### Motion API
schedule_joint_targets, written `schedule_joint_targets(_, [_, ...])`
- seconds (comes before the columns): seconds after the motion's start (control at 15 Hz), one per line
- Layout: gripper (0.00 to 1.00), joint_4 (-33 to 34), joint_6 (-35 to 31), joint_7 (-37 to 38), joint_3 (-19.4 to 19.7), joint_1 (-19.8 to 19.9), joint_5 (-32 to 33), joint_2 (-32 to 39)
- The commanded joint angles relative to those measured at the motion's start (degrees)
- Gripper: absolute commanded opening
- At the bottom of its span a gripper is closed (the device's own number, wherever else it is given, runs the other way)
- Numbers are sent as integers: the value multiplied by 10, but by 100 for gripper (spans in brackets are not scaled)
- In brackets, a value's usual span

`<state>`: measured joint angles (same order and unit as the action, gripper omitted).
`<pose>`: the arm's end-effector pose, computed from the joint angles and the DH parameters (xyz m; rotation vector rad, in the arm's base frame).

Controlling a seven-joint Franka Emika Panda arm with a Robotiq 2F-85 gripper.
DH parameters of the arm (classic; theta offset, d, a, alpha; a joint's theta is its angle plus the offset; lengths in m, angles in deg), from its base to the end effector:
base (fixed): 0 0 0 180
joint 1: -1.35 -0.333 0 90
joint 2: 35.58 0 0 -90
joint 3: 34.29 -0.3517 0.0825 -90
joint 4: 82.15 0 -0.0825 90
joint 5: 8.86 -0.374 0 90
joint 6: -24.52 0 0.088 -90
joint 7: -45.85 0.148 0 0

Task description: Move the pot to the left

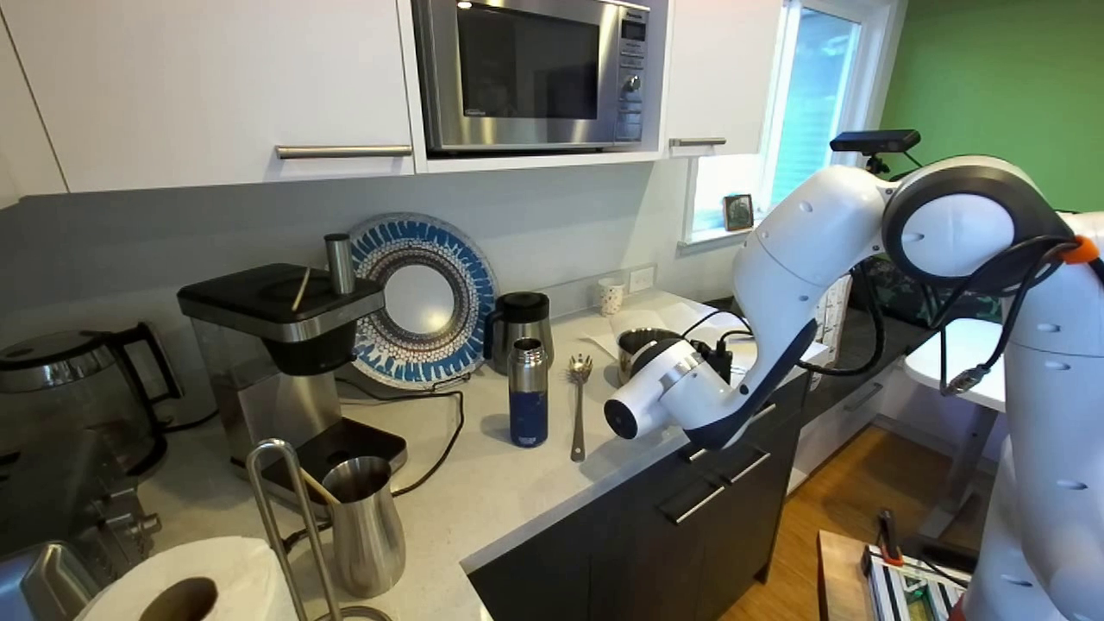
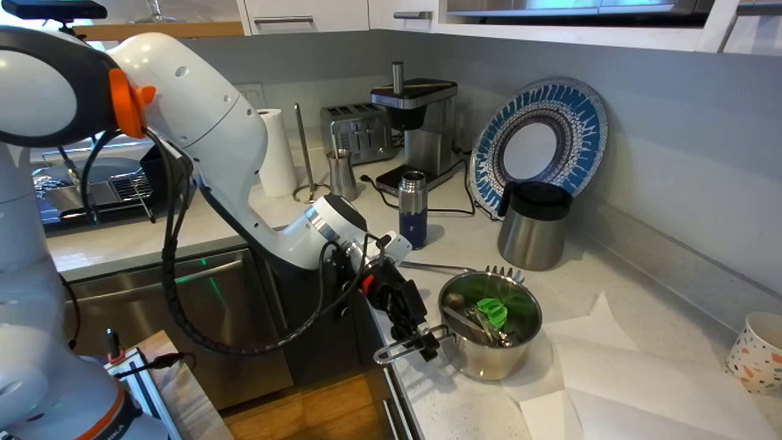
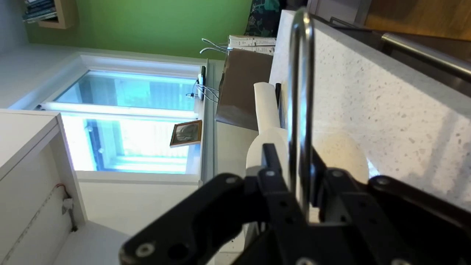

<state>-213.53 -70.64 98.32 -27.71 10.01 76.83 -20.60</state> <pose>0.4406 -0.2633 0.3009 1.6548 -0.1754 -0.2563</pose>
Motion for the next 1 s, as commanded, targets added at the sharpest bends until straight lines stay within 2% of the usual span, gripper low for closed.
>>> schedule_joint_targets(0.0, [37,-14,9,1,-2,-4,19,-8])
schedule_joint_targets(0.07, [39,-14,10,1,-2,-4,21,-8])
schedule_joint_targets(0.13, [34,-14,11,1,-3,-4,21,-8])
schedule_joint_targets(0.27, [33,-15,13,2,-4,-6,22,-8])
schedule_joint_targets(0.67, [38,-17,22,1,-10,-11,19,-6])
schedule_joint_targets(0.73, [34,-18,22,0,-11,-12,18,-6])
schedule_joint_targets(0.8, [18,-18,22,1,-12,-12,17,-5])
schedule_joint_targets(0.93, [3,-18,24,2,-12,-12,17,-3])
